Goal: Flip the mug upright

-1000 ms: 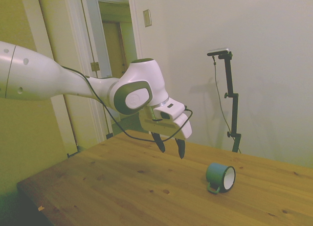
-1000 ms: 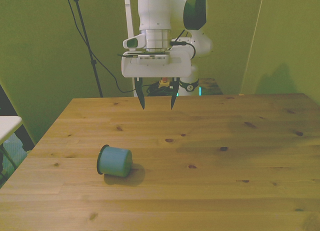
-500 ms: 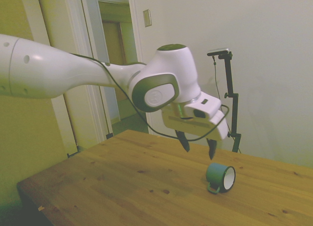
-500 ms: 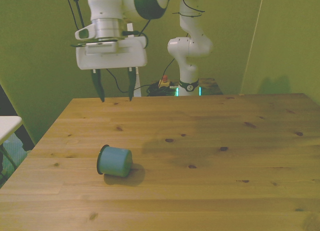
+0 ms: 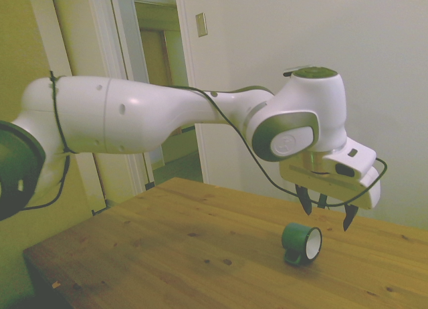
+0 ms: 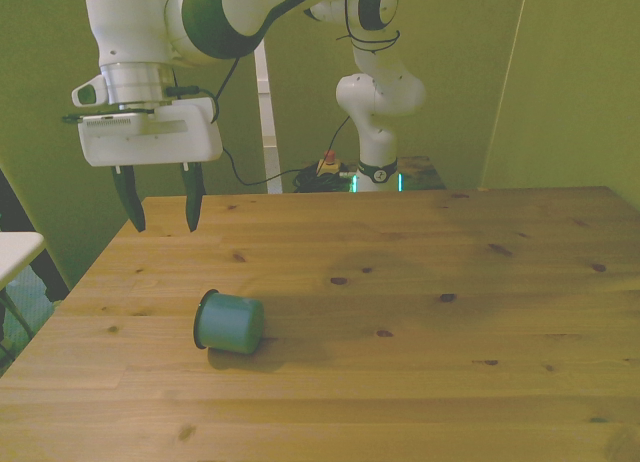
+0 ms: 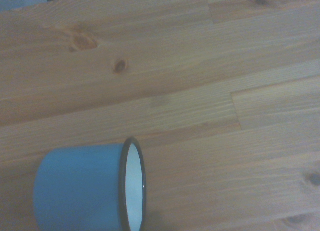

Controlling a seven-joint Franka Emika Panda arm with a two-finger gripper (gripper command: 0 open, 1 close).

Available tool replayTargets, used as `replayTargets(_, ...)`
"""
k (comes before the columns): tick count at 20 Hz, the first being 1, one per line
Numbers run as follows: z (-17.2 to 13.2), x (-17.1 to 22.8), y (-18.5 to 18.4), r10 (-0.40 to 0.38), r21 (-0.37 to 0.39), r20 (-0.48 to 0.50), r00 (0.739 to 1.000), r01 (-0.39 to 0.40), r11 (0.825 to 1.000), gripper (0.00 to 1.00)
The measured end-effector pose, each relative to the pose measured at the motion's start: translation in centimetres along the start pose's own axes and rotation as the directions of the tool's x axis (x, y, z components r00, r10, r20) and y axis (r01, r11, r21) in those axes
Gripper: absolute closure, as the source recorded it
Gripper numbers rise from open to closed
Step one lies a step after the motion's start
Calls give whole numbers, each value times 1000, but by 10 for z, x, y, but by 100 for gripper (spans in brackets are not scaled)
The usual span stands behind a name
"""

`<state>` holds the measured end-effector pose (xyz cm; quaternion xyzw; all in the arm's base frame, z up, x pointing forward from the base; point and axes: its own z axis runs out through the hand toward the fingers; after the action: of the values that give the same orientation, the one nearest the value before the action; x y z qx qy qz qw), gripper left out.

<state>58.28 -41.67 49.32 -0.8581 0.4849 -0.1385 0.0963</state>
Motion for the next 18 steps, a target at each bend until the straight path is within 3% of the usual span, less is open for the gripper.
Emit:
replayTargets(3,27,9,-2,-5,23,59,998,3,1000,0)
replayTargets(9,52,6,-24,-50,88,179,983,35,995,0)
replayTargets(18,90,3,-36,-84,103,235,968,62,993,0)
